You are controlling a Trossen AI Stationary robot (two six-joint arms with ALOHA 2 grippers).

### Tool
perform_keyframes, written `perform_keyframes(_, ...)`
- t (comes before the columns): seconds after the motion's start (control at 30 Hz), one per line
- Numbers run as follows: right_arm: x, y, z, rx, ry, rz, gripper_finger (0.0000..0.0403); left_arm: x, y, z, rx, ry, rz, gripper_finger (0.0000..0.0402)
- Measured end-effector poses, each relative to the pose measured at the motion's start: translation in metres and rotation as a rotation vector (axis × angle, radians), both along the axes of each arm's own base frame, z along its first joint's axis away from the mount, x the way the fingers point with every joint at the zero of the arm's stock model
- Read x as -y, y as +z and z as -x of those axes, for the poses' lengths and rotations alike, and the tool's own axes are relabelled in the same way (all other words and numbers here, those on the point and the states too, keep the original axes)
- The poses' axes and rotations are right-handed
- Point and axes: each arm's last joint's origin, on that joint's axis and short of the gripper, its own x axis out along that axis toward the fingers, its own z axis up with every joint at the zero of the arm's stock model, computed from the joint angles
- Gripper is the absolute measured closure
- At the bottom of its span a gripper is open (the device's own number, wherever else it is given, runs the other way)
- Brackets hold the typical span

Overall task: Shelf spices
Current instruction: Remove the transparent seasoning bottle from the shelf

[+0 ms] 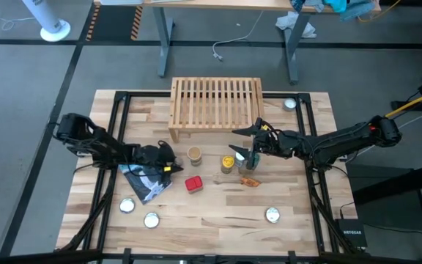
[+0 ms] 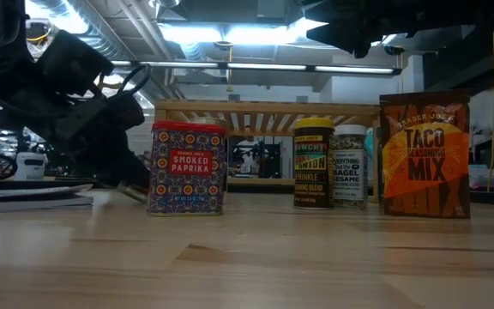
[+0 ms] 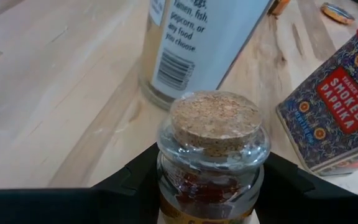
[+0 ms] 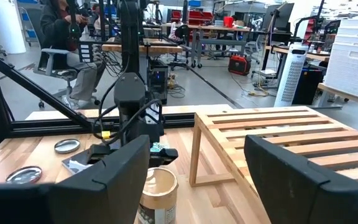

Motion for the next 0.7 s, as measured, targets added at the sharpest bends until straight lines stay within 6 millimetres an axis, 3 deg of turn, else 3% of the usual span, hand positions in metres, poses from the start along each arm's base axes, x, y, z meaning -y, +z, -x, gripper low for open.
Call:
perform_keyframes(0.3, 0.0, -0.0002, 0.0, -0.002, 0.0, 0.0, 0.0134, 0.0003, -0.0012, -0.0074, -0.013, -0.009, -0.017, 0.0144)
perform_keyframes(0.7, 0.0, -0.0002, 0.0, -0.002, 0.0, 0.0, 0.0134, -0.0003, 0.0011, -0.0087, 0.015, -0.004, -0.014, 0.0146)
